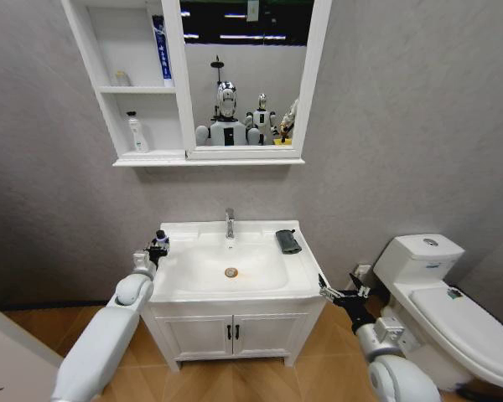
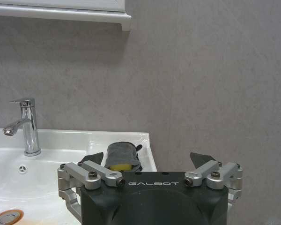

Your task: Move facial cleanser and shampoo from washbasin to cabinet, then wipe washbasin with towel.

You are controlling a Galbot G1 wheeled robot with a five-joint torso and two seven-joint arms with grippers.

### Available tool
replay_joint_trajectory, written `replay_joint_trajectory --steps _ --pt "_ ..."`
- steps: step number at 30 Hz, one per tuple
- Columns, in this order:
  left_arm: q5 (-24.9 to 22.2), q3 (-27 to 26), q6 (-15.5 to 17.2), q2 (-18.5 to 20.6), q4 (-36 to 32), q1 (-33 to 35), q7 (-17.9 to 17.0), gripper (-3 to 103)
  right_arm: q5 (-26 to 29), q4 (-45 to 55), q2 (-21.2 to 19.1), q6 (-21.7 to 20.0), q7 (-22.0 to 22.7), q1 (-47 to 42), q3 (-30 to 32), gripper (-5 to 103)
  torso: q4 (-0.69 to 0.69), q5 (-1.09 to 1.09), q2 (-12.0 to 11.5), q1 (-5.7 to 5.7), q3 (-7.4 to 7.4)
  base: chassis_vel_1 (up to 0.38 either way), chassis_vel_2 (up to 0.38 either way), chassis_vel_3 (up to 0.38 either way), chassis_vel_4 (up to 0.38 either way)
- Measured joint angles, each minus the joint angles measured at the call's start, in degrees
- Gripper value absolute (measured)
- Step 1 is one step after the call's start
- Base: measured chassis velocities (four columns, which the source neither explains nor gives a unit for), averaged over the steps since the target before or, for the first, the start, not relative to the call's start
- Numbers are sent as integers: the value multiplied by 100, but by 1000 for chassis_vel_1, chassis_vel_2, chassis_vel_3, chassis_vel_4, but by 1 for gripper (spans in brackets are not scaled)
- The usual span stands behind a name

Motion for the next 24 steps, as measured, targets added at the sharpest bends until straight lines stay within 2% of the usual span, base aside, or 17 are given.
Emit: replay_joint_trajectory --steps 1,3,4,5,8,9,12,13,16,17,18,19,21,22,24 --pt "0 0 0 0 0 0 0 43 0 0 0 0 0 0 0 100 0 0 0 0 0 0 0 0 0" --pt "-730 -97 592 630 -921 -95 -478 43 -7 -33 0 2 2 37 -3 100 0 4 1 0 -1 0 0 0 0" --pt "-730 -97 592 630 -921 -95 -478 43 -7 -33 0 2 2 37 -3 100 0 4 1 0 -1 0 0 0 0" --pt "-1144 -138 908 908 -1234 -218 -687 43 -8 -41 -1 4 5 54 -3 100 -1 3 1 0 -1 0 0 0 0" --pt "-2186 -132 1533 1506 -1753 -850 -1139 43 -6 -41 -5 7 8 49 -6 100 0 1 1 -1 -1 0 0 0 0" --pt "-2186 -132 1533 1506 -1753 -850 -1139 43 -6 -41 -5 7 8 49 -6 100 0 1 1 -1 -1 0 0 0 0" --pt "-3019 72 1849 1801 -1815 -1692 -1377 43 -5 -41 -19 14 7 41 -12 100 -1 -1 1 0 0 0 0 0 0" --pt "-3019 72 1849 1801 -1815 -1692 -1377 43 -5 -41 -19 14 7 41 -12 100 -1 -1 1 0 0 0 0 0 0" --pt "-3670 557 2047 1906 -1511 -2919 -1553 43 -4 -28 -16 16 5 37 -21 100 -1 0 1 0 0 0 0 0 0" --pt "-3670 557 2047 1906 -1511 -2919 -1553 43 -4 -28 -16 16 5 37 -21 100 -1 0 1 0 0 0 0 0 0" --pt "-3883 833 2117 1906 -1338 -3412 -1641 43 -2 -24 -14 16 5 30 -21 100 -1 2 1 0 0 0 0 0 0" --pt "-3883 833 2117 1906 -1338 -3412 -1641 43 -2 -24 -14 16 5 30 -21 100 -1 2 1 0 0 0 0 0 0" --pt "-4106 1356 2187 1809 -958 -4174 -1712 43 -1 -23 -14 16 5 27 -17 100 -1 0 1 0 0 0 0 0 0" --pt "-4106 1356 2187 1809 -958 -4174 -1712 43 -1 -23 -14 16 5 27 -17 100 -1 0 1 0 0 0 0 0 0" --pt "-4319 1933 2280 1560 -390 -5096 -1777 43 -1 -19 -16 0 7 38 -18 100 -1 2 1 0 0 0 0 0 0"
